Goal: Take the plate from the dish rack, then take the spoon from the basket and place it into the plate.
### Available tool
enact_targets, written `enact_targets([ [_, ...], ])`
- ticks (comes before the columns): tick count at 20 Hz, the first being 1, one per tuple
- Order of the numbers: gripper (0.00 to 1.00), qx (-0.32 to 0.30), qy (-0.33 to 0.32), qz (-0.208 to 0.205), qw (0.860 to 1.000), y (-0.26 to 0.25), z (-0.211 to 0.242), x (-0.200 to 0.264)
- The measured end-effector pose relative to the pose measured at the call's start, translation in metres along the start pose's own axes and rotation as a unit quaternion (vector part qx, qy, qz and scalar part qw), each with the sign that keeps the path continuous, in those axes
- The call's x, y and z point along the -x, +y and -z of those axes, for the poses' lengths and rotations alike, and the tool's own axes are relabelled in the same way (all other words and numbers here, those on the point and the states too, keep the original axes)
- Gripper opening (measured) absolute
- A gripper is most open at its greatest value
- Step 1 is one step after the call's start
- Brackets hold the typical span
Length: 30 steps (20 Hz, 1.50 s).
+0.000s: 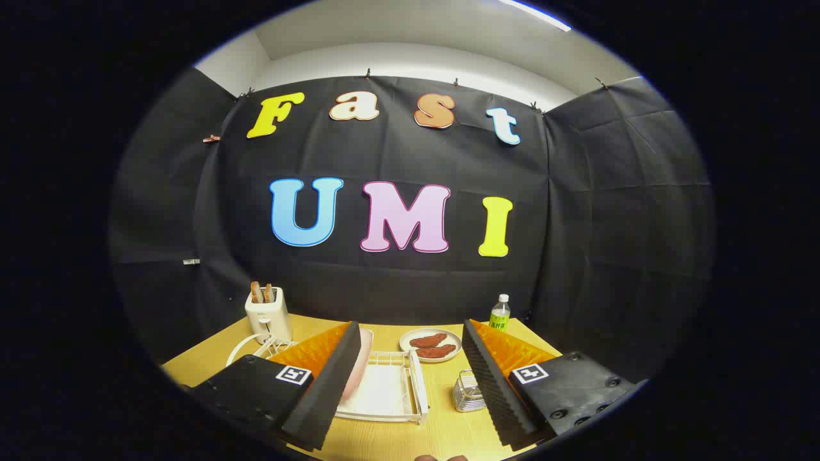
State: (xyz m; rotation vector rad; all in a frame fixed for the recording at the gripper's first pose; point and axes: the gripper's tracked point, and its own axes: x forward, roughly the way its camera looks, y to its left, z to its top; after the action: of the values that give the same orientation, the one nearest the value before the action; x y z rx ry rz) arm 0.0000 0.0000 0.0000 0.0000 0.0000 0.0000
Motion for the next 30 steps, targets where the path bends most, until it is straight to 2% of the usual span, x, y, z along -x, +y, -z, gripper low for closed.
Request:
enact_targets([
  [10, 0.97, -0.001, 0.027, -0.006, 1.0, 0.0, 0.01, 0.0],
  [17, 0.98, -0.006, 0.07, -0.01, 0.997, 0.011, 0.022, -0.008],
  [25, 0.98, 0.012, 0.072, -0.036, 0.997, 0.03, 0.006, -0.041],
  [30, 0.98, 0.023, 0.138, -0.053, 0.989, 0.045, 0.023, -0.071],
])
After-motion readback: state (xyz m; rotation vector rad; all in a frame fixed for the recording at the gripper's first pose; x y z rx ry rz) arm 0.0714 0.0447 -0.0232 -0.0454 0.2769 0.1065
